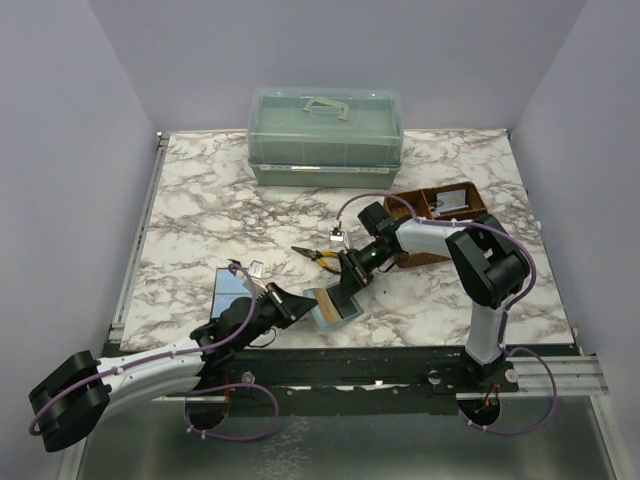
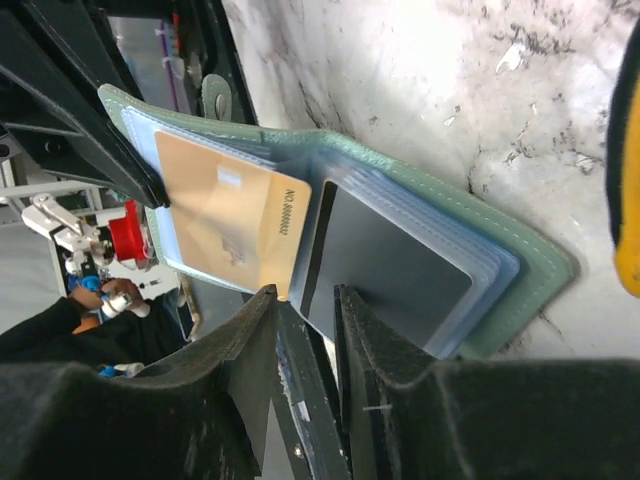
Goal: Take the credit cards out of the card holder
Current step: Pick up the card holder from the center of the board, then remove the credit card from the card holder.
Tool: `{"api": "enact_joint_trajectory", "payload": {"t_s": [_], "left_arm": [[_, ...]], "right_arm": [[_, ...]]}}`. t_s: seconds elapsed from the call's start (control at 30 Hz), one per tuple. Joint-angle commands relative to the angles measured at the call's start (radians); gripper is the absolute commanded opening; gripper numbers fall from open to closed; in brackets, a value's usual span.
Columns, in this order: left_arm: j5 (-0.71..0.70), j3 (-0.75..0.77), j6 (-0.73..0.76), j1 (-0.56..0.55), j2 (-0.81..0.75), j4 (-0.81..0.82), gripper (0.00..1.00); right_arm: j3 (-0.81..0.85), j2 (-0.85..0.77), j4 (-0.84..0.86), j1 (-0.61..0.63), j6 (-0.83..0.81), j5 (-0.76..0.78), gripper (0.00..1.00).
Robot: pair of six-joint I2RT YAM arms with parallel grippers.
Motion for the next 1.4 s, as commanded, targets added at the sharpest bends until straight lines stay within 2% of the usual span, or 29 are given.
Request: {"api": "enact_joint_trajectory", "payload": {"t_s": [0.0, 0.2, 0.37, 0.53, 0.7, 0.83, 1.0, 1.37], "left_arm": [[0.037, -0.096, 0.090, 0.005, -0.055, 0.122, 0.00], [0.053, -0.105, 0.134, 0.006, -0.117, 0.183, 0.00], [0.061, -0.109, 0.151, 0.005, -0.160, 0.234, 0.00], [0.061, -0.104, 0.151, 0.006, -0.176, 0.285, 0.00], [0.079, -0.052, 0.178, 0.006, -0.143, 0.327, 0.00], [0.083, -0.018, 0.202, 0.006, -0.088, 0.377, 0.00], [0.081, -0.012, 0.213, 0.006, -0.024, 0.443, 0.00], [0.070, 0.019, 0.236, 0.007, 0.095, 0.600, 0.00]], "right_arm": [[-0.014, -0.043, 0.004, -0.021, -0.069, -0.125, 0.36], [-0.011, -0.057, 0.005, -0.037, -0.063, -0.234, 0.40], [-0.010, -0.088, 0.018, -0.053, -0.042, -0.408, 0.43], [-0.021, -0.152, 0.089, -0.053, 0.047, -0.506, 0.46], [-0.069, -0.199, 0.232, -0.053, 0.193, -0.508, 0.49], [-0.054, -0.223, 0.169, -0.057, 0.158, -0.347, 0.53], [-0.054, -0.228, 0.139, -0.068, 0.149, -0.263, 0.57], [-0.061, -0.207, 0.133, -0.069, 0.158, -0.237, 0.60]]}}
